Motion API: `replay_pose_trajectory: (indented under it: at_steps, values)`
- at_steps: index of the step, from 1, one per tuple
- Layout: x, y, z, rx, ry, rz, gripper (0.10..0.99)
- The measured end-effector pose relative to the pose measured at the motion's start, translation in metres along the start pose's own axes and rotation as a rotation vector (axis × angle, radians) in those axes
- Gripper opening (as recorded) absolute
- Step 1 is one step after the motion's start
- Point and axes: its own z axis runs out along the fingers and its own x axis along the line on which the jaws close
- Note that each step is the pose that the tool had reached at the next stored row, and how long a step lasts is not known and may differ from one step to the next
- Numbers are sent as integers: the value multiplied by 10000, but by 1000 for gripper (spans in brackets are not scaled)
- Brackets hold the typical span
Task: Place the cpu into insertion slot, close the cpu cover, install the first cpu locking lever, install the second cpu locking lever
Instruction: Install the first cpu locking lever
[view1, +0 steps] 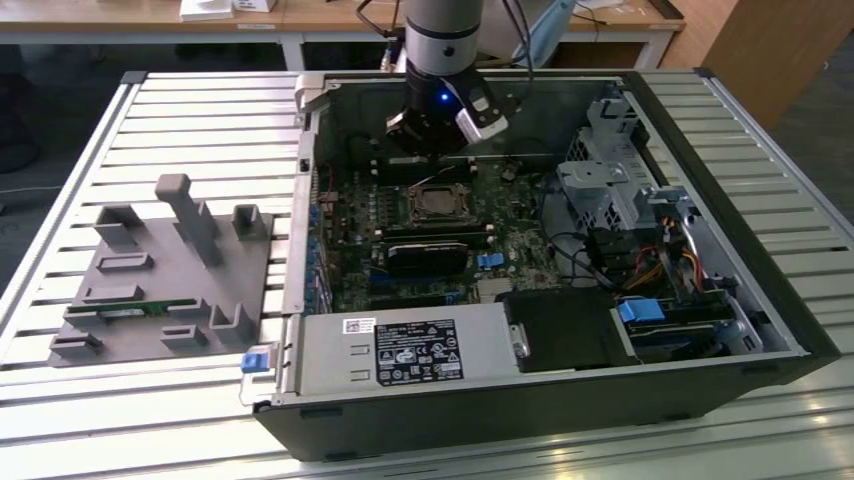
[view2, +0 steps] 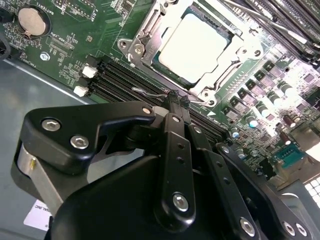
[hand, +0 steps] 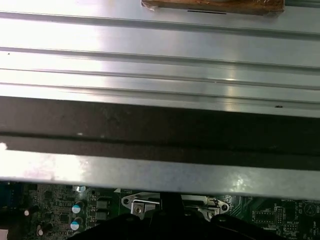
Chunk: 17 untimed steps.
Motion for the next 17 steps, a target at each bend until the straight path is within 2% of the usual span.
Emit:
replay_pose_trajectory:
  at_steps: [17]
  values:
    - [-74,46,28,1,-2,1,106]
